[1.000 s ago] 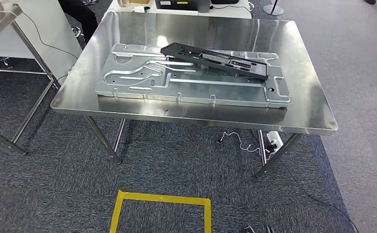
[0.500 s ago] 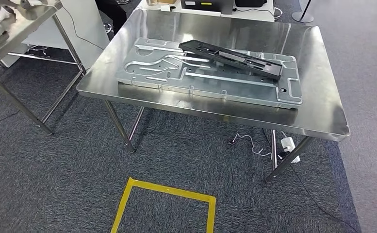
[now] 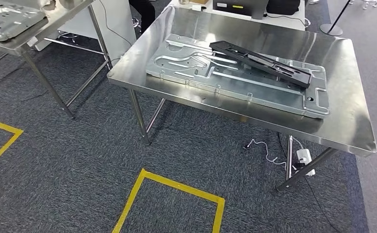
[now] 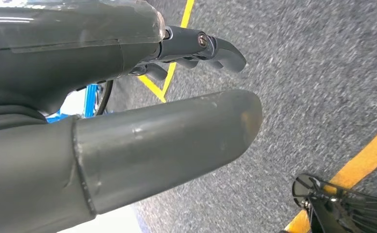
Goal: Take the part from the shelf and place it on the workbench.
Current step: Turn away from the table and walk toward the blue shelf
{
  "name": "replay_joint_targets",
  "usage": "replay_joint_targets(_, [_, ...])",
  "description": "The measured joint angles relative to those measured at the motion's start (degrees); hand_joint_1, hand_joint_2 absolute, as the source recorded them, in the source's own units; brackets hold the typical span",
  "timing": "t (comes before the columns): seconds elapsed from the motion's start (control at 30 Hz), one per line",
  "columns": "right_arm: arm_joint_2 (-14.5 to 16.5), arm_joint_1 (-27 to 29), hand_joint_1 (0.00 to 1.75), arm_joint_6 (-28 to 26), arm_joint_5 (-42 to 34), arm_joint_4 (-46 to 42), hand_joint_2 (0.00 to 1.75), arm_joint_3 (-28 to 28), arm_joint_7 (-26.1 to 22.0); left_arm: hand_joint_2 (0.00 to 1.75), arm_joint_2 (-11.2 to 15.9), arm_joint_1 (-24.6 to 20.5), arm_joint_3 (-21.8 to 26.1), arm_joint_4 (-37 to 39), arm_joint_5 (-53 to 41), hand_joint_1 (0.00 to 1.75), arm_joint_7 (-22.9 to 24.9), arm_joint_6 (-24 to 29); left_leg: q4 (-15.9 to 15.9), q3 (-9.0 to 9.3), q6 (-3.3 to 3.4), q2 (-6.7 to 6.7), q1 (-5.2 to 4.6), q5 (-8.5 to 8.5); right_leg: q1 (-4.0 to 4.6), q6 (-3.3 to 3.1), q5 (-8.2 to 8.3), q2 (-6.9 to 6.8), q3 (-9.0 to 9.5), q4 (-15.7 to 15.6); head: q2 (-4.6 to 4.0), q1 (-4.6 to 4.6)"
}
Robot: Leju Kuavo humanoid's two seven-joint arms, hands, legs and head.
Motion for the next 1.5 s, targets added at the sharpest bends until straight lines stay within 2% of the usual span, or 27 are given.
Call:
replay_joint_targets(0.03, [0.03,0.00,0.00,0.07,0.03,0.05,0.00,-0.02,-0.04,0.00,-0.06,-0.06,-0.13,0.00,-0.19,0.00,0.12,0.04,0.49,-0.41,-0.28,-0.57,-0.04,-0.04,-0.04,-0.19,0.89,0.99,1.34,-2.90,0.00,-0.01])
replay_joint_targets(0.1, [0.17,-0.05,0.00,0.31,0.09,0.13,0.00,-0.06,0.01,0.00,-0.14,-0.15,-0.51,0.01,-0.54,0.00,0.33,0.16,1.06,-1.20,-1.07,-1.48,-0.05,0.13,0.12,-0.58,0.87,1.93,1.90,-4.80,0.00,-0.02])
replay_joint_targets(0.17, [0.38,-0.17,0.00,0.56,0.14,0.15,0.00,-0.21,0.08,0.00,-0.17,0.03,-0.91,0.01,-0.84,0.00,0.46,0.33,1.22,-1.75,-1.81,-2.07,0.10,0.38,0.00,-1.21,1.28,0.82,1.80,-5.12,0.00,-0.01])
replay_joint_targets(0.2, [0.48,-0.21,0.00,0.61,0.14,0.15,0.00,-0.37,0.09,0.00,-0.23,0.16,-1.07,0.02,-0.99,0.00,0.50,0.40,1.75,-2.10,-2.13,-1.57,0.15,-0.04,-0.12,-1.59,1.53,0.18,1.82,-5.35,0.00,-0.03])
replay_joint_targets(0.27, [0.74,-0.14,0.00,0.66,0.11,0.16,0.00,-0.80,0.09,0.00,-0.36,0.22,-1.27,0.03,-1.20,0.00,0.54,0.52,5.85,-3.94,-2.71,0.48,0.31,-2.92,-0.32,-2.17,1.94,-1.20,1.72,-5.72,0.00,-0.04])
replay_joint_targets(0.33, [0.92,0.02,0.00,0.68,0.10,0.17,0.00,-1.18,0.08,0.00,-0.40,0.22,-1.39,0.04,-1.25,0.00,0.56,0.59,13.05,-7.07,-3.39,1.84,0.49,-6.83,-0.24,-2.32,2.01,-2.67,1.41,-5.68,0.00,-0.05])
replay_joint_targets(0.37, [0.99,0.07,0.00,0.68,0.09,0.18,0.00,-1.31,0.09,0.00,-0.40,0.27,-1.42,0.04,-1.25,0.00,0.57,0.61,15.78,-8.12,-3.66,2.09,0.57,-7.85,-0.22,-2.31,2.02,-3.45,1.27,-5.63,0.00,-0.06])
replay_joint_targets(0.4, [1.05,0.09,0.00,0.68,0.09,0.19,0.00,-1.38,0.09,0.00,-0.40,0.36,-1.45,0.04,-1.26,0.00,0.58,0.61,16.57,-8.18,-3.82,2.28,0.65,-7.75,-0.23,-2.29,2.02,-4.19,1.17,-5.56,0.00,-0.06])
replay_joint_targets(0.43, [1.10,0.07,0.00,0.67,0.08,0.19,0.00,-1.42,0.09,0.00,-0.40,0.47,-1.47,0.04,-1.26,0.00,0.58,0.61,15.00,-7.05,-3.90,2.57,0.72,-6.60,-0.26,-2.24,1.99,-4.89,1.13,-5.47,0.00,-0.06])
replay_joint_targets(0.5, [1.24,-0.01,0.00,0.67,0.08,0.19,0.00,-1.44,0.08,0.00,-0.40,0.61,-1.56,0.04,-1.26,0.00,0.59,0.61,7.12,-2.51,-3.79,4.26,0.79,-3.29,-0.28,-1.96,1.84,-6.09,1.20,-5.27,0.00,-0.06])
replay_joint_targets(0.57, [1.32,-0.10,0.00,0.67,0.08,0.19,0.00,-1.45,0.08,0.00,-0.42,0.50,-1.73,0.04,-1.26,0.00,0.59,0.62,1.56,0.36,-3.07,5.57,0.50,-1.71,-0.06,-1.31,1.69,-7.01,1.25,-5.08,0.00,-0.03])
replay_joint_targets(0.67, [1.34,-0.47,0.00,0.74,0.08,0.19,0.00,-1.46,0.09,0.00,-0.43,0.74,-1.87,0.04,-1.27,0.00,0.59,0.61,0.80,0.20,-1.81,4.68,0.16,-1.42,0.11,-0.21,1.79,-7.95,1.45,-5.23,0.00,-0.03])
replay_joint_targets(0.7, [1.34,-0.57,0.00,0.80,0.08,0.19,0.00,-1.48,0.10,0.00,-0.47,0.85,-1.89,0.04,-1.29,0.00,0.58,0.61,0.54,0.20,-1.40,4.26,0.23,-1.17,0.01,0.14,1.50,-7.51,1.47,-5.04,0.00,-0.02])
replay_joint_targets(0.77, [1.36,-0.56,0.00,0.95,0.08,0.19,0.00,-1.58,0.12,0.00,-0.60,0.89,-2.02,0.04,-1.39,0.00,0.54,0.60,0.01,0.29,-0.56,3.40,0.43,-0.58,-0.16,0.55,-1.02,-5.02,0.15,-1.81,0.00,-0.01])
replay_joint_targets(0.83, [1.36,-0.38,0.00,1.07,0.09,0.19,0.00,-1.85,0.13,0.00,-0.68,0.86,-2.27,0.03,-1.54,0.00,0.49,0.60,-0.01,-0.05,-0.13,2.48,0.29,-0.30,-0.18,0.48,-4.91,-2.59,-3.14,5.26,0.00,-0.01])
replay_joint_targets(0.87, [1.36,-0.31,0.00,1.12,0.11,0.19,0.00,-2.03,0.13,0.00,-0.69,0.85,-2.39,0.03,-1.59,0.00,0.48,0.61,0.04,-0.22,-0.03,1.91,0.17,-0.23,-0.14,0.39,-6.07,-2.20,-4.72,8.50,0.00,-0.01])
replay_joint_targets(0.9, [1.36,-0.27,0.00,1.17,0.15,0.19,0.00,-2.21,0.14,0.00,-0.68,0.86,-2.48,0.03,-1.64,0.00,0.47,0.61,0.12,-0.33,0.04,1.27,0.05,-0.19,-0.08,0.27,-6.16,-2.03,-5.59,10.21,0.00,-0.02])
replay_joint_targets(0.93, [1.36,-0.24,0.00,1.23,0.19,0.19,0.00,-2.34,0.14,0.00,-0.69,0.88,-2.52,0.03,-1.67,0.00,0.47,0.61,0.24,-0.38,0.06,0.54,-0.05,-0.17,-0.01,0.08,-5.10,-1.87,-5.47,9.84,0.00,-0.02])
replay_joint_targets(0.97, [1.36,-0.24,0.00,1.30,0.23,0.19,0.00,-2.44,0.14,0.00,-0.69,0.89,-2.57,0.03,-1.66,0.00,0.47,0.61,0.39,-0.38,0.05,-0.23,-0.13,-0.17,0.07,-0.20,-3.09,-1.51,-4.29,7.24,0.00,-0.02])
replay_joint_targets(1.03, [1.36,-0.20,0.00,1.47,0.37,0.19,0.00,-2.59,0.13,0.00,-0.81,0.83,-2.65,0.03,-1.66,0.00,0.47,0.60,0.80,-0.52,-0.10,-1.59,-0.30,-0.24,0.20,-0.94,0.67,0.74,-0.96,-0.32,0.00,-0.02])
replay_joint_targets(1.1, [1.37,-0.22,0.00,1.61,0.63,0.19,0.00,-2.75,0.13,0.00,-0.95,0.71,-2.71,0.02,-1.69,0.00,0.46,0.58,1.11,-0.98,-0.55,-2.75,-0.28,-0.22,0.34,-1.28,1.82,2.34,0.63,-4.29,0.00,-0.02])
replay_joint_targets(1.2, [1.44,-0.44,0.00,1.71,0.97,0.17,0.00,-2.89,0.13,0.00,-0.95,0.85,-2.73,-0.02,-1.72,0.00,0.46,0.56,1.16,-1.51,-1.54,-3.87,-0.14,-0.02,0.27,-1.73,2.05,0.88,0.92,-5.06,0.00,-0.01])
replay_joint_targets(1.27, [1.56,-0.48,0.00,1.78,1.04,0.15,0.00,-2.99,0.13,0.00,-0.99,0.91,-2.73,-0.07,-1.72,0.00,0.46,0.54,3.56,-2.65,-2.14,-1.75,-0.24,-1.70,-0.08,-2.32,2.40,-0.63,1.20,-5.72,0.00,-0.04])
replay_joint_targets(1.33, [1.67,-0.37,0.00,1.87,1.05,0.14,0.00,-3.13,0.13,0.00,-1.09,0.79,-2.73,-0.09,-1.70,0.00,0.46,0.51,10.01,-5.65,-2.73,1.18,-0.01,-5.44,-0.02,-2.60,2.45,-2.18,1.21,-5.88,0.00,-0.08])
replay_joint_targets(1.4, [1.73,-0.29,0.00,1.97,1.07,0.14,0.00,-3.27,0.17,0.00,-1.09,0.75,-2.73,-0.09,-1.67,0.00,0.46,0.48,16.03,-8.43,-3.28,2.15,0.35,-7.75,0.05,-2.60,2.33,-3.85,1.15,-5.85,0.00,-0.08])
replay_joint_targets(1.43, [1.75,-0.28,0.00,2.03,1.12,0.14,0.00,-3.35,0.21,0.00,-1.09,0.81,-2.73,-0.09,-1.66,0.00,0.48,0.46,16.54,-8.54,-3.48,2.41,0.51,-7.40,0.04,-2.54,2.24,-4.66,1.17,-5.83,0.00,-0.08])
replay_joint_targets(1.5, [1.81,-0.35,0.00,2.19,1.38,0.14,0.00,-3.59,0.42,0.00,-1.08,0.94,-2.73,-0.10,-1.65,0.00,0.51,0.43,10.74,-5.25,-3.64,3.35,0.74,-3.97,-0.03,-2.26,2.01,-5.95,1.44,-5.80,0.00,-0.08])
